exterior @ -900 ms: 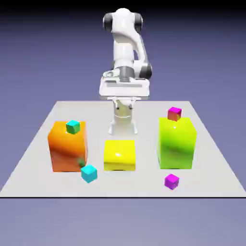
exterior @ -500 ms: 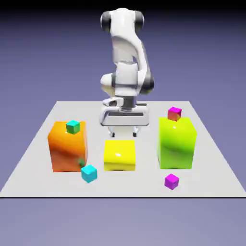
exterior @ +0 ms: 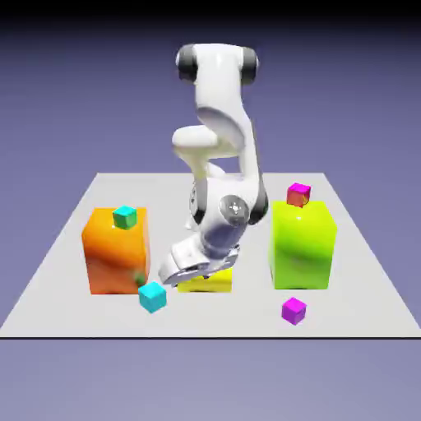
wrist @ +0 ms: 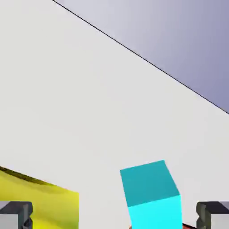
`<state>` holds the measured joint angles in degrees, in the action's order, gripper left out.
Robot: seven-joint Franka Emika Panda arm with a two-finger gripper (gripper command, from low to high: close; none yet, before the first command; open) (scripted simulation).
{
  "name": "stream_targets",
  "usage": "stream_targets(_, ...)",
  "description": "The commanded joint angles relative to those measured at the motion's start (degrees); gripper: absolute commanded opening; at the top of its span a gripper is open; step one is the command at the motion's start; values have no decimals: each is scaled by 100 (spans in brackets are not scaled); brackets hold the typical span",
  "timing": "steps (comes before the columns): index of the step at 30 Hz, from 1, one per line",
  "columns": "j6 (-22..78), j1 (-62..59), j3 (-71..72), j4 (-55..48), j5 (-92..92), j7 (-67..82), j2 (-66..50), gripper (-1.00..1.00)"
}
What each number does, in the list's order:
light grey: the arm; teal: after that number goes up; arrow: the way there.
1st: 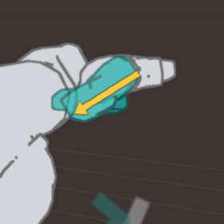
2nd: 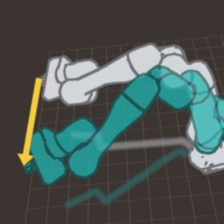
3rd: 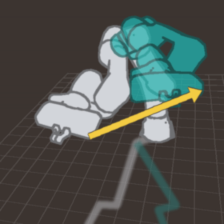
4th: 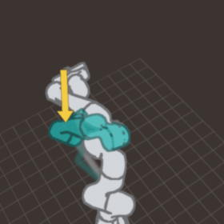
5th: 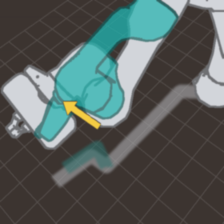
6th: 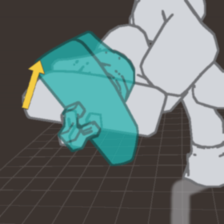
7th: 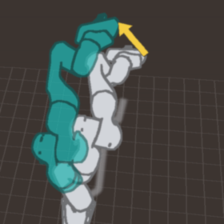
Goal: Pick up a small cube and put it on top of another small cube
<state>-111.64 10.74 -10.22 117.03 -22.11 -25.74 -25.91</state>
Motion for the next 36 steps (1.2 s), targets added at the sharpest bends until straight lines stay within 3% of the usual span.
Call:
stream_targets(1,221,36,-36,-156,-78,59,-208,0)
stream_targets(13,2875,463,-471,-2027,-1019,771,-2700,0)
stream_targets(15,2976,480,-488,-2098,-1055,798,-2794,0)
stream_targets(19,2275,278,-577,-1428,-1222,549,-2802,0)
stream_targets(20,2275,278,-577,-1428,-1222,549,-2802,-100)
stream_targets(25,2928,321,-585,-2077,-944,821,-2644,-100)
stream_targets(36,4068,-445,1524,-1840,1693,-1694,-956,-100)
